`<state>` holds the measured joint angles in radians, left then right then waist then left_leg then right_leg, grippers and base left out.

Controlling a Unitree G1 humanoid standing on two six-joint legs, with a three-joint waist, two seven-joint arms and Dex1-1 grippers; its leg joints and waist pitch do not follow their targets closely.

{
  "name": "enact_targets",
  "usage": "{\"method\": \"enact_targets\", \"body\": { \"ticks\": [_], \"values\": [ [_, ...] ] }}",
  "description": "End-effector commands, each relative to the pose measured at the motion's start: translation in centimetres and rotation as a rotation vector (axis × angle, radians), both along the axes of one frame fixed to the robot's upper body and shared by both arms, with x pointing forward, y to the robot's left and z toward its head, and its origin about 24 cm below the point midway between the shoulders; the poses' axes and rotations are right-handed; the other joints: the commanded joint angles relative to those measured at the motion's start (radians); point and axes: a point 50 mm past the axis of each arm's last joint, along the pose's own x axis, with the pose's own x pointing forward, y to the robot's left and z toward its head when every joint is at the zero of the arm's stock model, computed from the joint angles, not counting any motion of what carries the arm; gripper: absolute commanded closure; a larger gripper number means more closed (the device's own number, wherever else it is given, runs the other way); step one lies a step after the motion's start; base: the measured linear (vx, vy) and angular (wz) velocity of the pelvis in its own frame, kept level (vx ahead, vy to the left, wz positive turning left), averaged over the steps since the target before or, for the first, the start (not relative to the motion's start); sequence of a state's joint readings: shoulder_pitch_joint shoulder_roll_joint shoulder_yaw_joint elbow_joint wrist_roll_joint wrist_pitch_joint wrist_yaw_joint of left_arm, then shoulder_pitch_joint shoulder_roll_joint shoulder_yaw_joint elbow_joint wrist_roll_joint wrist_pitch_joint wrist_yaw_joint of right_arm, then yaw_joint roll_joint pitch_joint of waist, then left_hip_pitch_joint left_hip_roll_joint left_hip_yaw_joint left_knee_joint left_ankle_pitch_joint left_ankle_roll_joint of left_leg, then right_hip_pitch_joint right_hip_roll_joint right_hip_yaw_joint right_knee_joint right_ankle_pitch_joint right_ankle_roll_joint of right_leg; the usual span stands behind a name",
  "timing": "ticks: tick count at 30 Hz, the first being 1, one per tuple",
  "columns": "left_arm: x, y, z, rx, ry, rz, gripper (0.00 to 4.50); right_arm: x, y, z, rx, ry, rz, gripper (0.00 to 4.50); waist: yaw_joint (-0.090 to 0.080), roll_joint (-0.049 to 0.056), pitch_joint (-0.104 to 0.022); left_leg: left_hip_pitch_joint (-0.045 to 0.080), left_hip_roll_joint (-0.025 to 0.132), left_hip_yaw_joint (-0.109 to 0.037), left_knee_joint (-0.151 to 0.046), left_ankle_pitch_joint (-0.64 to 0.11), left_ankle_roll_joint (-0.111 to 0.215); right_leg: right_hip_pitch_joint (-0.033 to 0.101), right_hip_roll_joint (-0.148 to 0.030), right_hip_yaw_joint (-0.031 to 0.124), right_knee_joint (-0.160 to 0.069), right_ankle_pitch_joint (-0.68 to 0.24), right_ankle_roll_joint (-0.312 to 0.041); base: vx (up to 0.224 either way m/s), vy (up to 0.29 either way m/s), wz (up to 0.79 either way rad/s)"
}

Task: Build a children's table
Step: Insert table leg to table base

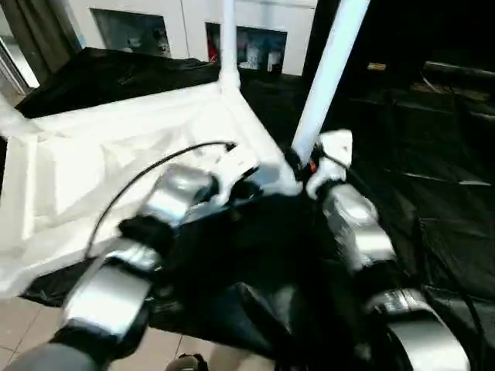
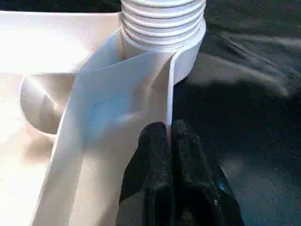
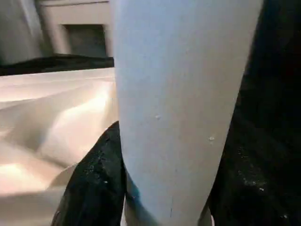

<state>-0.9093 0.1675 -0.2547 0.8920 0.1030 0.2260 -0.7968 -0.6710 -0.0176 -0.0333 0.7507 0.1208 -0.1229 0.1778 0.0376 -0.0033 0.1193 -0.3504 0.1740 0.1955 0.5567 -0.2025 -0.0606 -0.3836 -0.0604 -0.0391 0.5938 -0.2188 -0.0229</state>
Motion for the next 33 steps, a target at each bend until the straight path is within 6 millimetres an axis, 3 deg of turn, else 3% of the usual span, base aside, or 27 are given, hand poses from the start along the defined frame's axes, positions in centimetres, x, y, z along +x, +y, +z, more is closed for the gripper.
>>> {"method": "enact_targets", "body": {
  "ticks": [1,5,8,9,11,23,27,29,30,32,33],
  "values": [
    [0.3,-0.1,-1.0,0.031,0.003,0.129,4.50,-2.4,1.0,-7.0,-0.038,0.322,-0.036,2.62,-0.002,0.013,-0.035,0.008,0.066,-0.029,-0.079,-0.183,0.017,0.019,-0.095,0.060,-0.078,-0.143,-0.253,0.000,0.000,0.00],
    [0.5,-0.6,-0.8,0.039,-0.012,0.143,4.50,-2.3,1.9,-6.8,-0.061,0.316,-0.034,2.62,0.000,0.011,-0.038,0.004,0.065,-0.028,-0.076,-0.153,0.043,0.027,-0.094,0.057,-0.071,-0.060,-0.263,0.000,0.000,0.00],
    [0.6,-0.9,-0.7,0.040,-0.014,0.143,4.50,-2.3,2.4,-6.8,-0.062,0.316,-0.039,2.62,0.001,0.010,-0.034,0.007,0.067,-0.028,-0.081,-0.205,0.040,0.024,-0.097,0.058,-0.080,-0.140,-0.257,0.000,0.000,0.00],
    [0.6,-0.9,-0.7,0.040,-0.014,0.145,4.50,-2.3,2.4,-6.8,-0.058,0.319,-0.044,2.62,0.000,0.010,-0.030,0.008,0.068,-0.030,-0.085,-0.249,0.030,0.021,-0.099,0.060,-0.089,-0.222,-0.242,0.000,0.000,0.00],
    [0.7,-0.8,-0.7,0.041,-0.016,0.150,4.50,-2.3,2.4,-6.9,-0.061,0.321,-0.051,2.62,0.000,0.010,-0.032,0.012,0.069,-0.032,-0.087,-0.274,0.022,0.016,-0.100,0.061,-0.094,-0.273,-0.225,0.000,0.000,0.00],
    [0.7,-0.7,-0.8,0.040,-0.010,0.134,4.50,-2.3,2.6,-7.1,-0.064,0.329,-0.037,2.62,-0.001,0.009,-0.036,0.006,0.070,-0.034,-0.091,-0.278,0.018,0.015,-0.101,0.063,-0.095,-0.279,-0.214,0.000,0.000,0.00],
    [0.3,-0.9,-0.7,0.021,-0.003,0.047,4.50,-2.3,2.9,-7.1,-0.077,0.337,0.030,2.62,-0.002,0.009,-0.037,0.005,0.071,-0.035,-0.093,-0.287,0.017,0.014,-0.101,0.062,-0.096,-0.288,-0.211,0.000,0.000,0.00],
    [0.0,-1.0,-0.7,0.015,0.003,-0.006,4.50,-2.3,3.1,-7.0,-0.077,0.338,0.084,2.62,-0.002,0.010,-0.039,0.005,0.071,-0.035,-0.091,-0.279,0.021,0.015,-0.102,0.063,-0.095,-0.273,-0.215,0.000,0.000,0.00],
    [-0.2,-1.0,-0.6,0.009,0.009,-0.055,4.50,-2.3,3.2,-6.9,-0.088,0.336,0.137,2.62,-0.005,0.007,-0.040,-0.005,0.071,-0.037,-0.091,-0.252,0.029,0.024,-0.103,0.062,-0.088,-0.236,-0.221,0.000,0.000,0.00],
    [-0.6,-0.8,-0.6,0.007,0.028,-0.117,4.50,-2.4,3.2,-6.8,-0.111,0.331,0.215,2.62,-0.007,0.007,-0.043,-0.011,0.072,-0.038,-0.088,-0.208,0.047,0.033,-0.103,0.058,-0.081,-0.178,-0.234,0.000,0.000,0.00],
    [-0.9,-0.7,-0.5,0.001,0.027,-0.172,4.50,-2.4,3.0,-6.6,-0.115,0.327,0.265,2.62,-0.009,0.010,-0.047,-0.010,0.071,-0.036,-0.082,-0.159,0.064,0.035,-0.102,0.058,-0.073,-0.091,-0.255,0.000,0.000,0.00]
  ]
}}
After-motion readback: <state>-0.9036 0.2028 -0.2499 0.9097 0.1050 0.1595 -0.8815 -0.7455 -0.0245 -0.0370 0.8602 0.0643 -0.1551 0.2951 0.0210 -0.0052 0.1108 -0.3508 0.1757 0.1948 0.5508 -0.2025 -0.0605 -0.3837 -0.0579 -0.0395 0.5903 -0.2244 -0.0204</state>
